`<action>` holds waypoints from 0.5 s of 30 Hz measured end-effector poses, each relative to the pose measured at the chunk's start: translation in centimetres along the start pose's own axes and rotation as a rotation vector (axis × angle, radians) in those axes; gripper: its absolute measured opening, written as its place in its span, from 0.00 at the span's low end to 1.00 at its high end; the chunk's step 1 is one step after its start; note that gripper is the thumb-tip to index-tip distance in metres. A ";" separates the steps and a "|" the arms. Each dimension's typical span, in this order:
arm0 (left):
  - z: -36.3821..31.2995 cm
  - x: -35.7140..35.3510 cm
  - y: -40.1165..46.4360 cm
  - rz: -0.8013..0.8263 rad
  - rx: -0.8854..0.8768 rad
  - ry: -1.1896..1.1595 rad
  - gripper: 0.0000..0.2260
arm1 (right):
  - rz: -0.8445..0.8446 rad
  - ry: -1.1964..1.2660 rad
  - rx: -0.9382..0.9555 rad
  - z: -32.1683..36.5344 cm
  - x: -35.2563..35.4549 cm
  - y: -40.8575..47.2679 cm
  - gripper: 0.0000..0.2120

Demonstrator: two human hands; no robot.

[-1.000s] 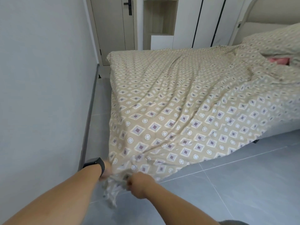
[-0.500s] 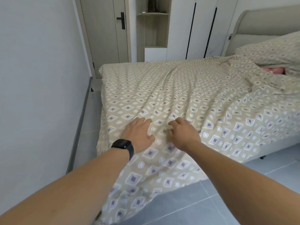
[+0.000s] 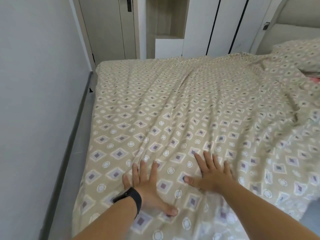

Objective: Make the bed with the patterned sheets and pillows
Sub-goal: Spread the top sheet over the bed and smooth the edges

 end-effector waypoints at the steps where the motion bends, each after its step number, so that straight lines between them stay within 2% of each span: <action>1: 0.0 -0.2 -0.1 0.018 0.006 0.018 0.72 | 0.050 -0.021 -0.021 0.3 0.0 -0.2 0.57; 7: -0.1 0.2 0.7 0.254 0.030 0.012 0.70 | 0.366 -0.103 -0.119 1.1 1.6 1.5 0.63; 9: 0.1 0.9 0.5 0.261 0.016 0.023 0.71 | 0.405 -0.084 -0.131 1.6 1.7 1.5 0.65; 10: 0.0 0.6 0.4 0.341 0.030 0.021 0.71 | 0.477 -0.084 -0.143 1.4 1.5 1.9 0.65; 15: -0.4 1.0 0.2 0.385 0.023 0.010 0.73 | 0.554 -0.109 -0.164 1.5 1.6 1.8 0.65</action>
Point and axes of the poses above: each hand's wrist, its own y-axis towards the middle knuckle, its own x-axis out of the back of the hand, z = x × y, the point moved 8 cm from there along y, towards the middle knuckle, and after that the axes turned 11 degrees about y, right-handed, at the moved point
